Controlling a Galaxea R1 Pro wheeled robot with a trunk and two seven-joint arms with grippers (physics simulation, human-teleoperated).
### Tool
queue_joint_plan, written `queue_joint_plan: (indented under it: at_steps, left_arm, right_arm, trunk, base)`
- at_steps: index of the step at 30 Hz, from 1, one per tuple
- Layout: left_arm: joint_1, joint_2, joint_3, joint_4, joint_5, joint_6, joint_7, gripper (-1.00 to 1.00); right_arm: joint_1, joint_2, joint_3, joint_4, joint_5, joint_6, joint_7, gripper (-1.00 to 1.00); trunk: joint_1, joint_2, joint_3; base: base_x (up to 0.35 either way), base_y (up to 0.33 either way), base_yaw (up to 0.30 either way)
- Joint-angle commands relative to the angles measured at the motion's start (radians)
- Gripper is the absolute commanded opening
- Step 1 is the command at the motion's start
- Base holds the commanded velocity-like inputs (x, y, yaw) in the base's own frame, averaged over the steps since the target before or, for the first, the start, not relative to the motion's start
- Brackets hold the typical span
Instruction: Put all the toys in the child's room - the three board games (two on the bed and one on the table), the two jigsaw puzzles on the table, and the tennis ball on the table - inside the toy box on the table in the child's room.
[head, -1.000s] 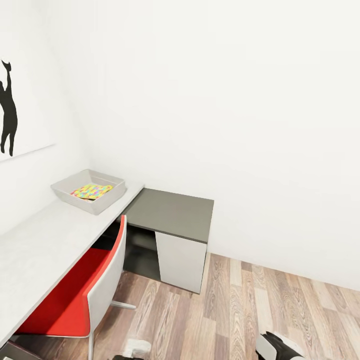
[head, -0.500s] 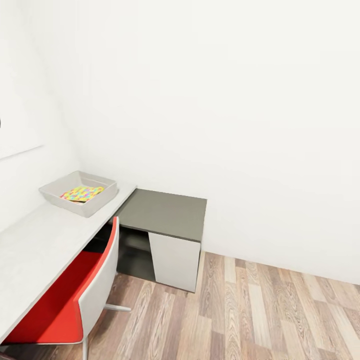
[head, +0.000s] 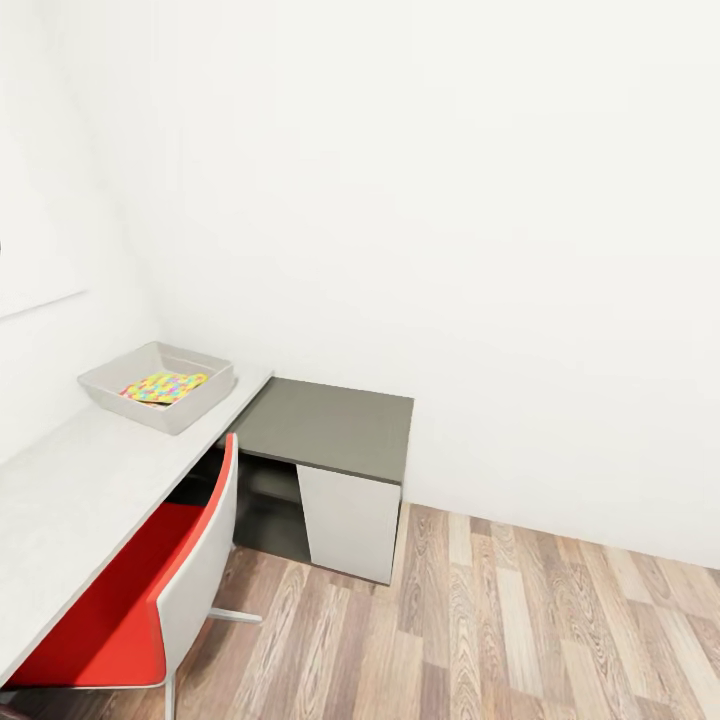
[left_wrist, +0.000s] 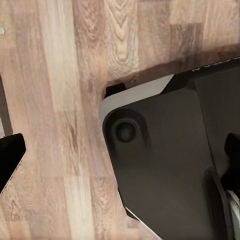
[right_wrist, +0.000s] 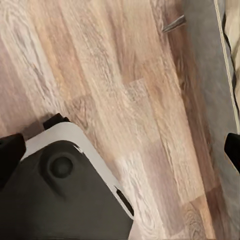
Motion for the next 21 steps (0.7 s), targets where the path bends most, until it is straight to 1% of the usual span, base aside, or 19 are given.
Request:
queue_joint_plan:
  at_steps: [1,3,6,8,13,21]
  left_arm:
    - [-0.001,0.002,-0.009,0.000,0.011,-0.007,0.004,1.00]
    - [0.000,0.010,-0.008,0.001,0.011,-0.032,0.004,1.00]
    - [0.001,0.013,-0.008,0.001,0.013,-0.056,0.003,1.00]
    - [0.002,0.014,-0.008,0.001,0.013,-0.063,0.002,1.00]
    - [0.003,0.014,-0.008,0.001,0.013,-0.069,0.001,1.00]
    - [0.003,0.014,-0.008,0.001,0.013,-0.069,0.001,1.00]
  right_arm:
    - [0.000,-0.002,0.008,0.004,0.004,-0.005,0.034,1.00]
    - [0.002,-0.007,0.008,0.026,0.056,-0.012,0.158,1.00]
    - [0.003,-0.010,0.007,0.048,0.085,-0.019,0.232,1.00]
    - [0.003,-0.011,0.007,0.054,0.095,-0.020,0.250,1.00]
    - [0.003,-0.011,0.007,0.064,0.105,-0.018,0.265,1.00]
    - [0.003,0.005,0.007,0.114,0.107,-0.015,0.269,1.00]
  trunk:
    - [0.001,-0.002,-0.002]
    - [0.001,-0.002,-0.002]
    - [0.001,-0.002,-0.002]
    - [0.001,-0.002,-0.002]
    - [0.001,-0.002,-0.002]
    - [0.001,-0.002,-0.002]
  base:
    - [0.000,0.000,0.000]
    - [0.000,0.000,0.000]
    - [0.000,0.000,0.000]
    - [0.000,0.000,0.000]
    - [0.000,0.000,0.000]
    - [0.000,0.000,0.000]
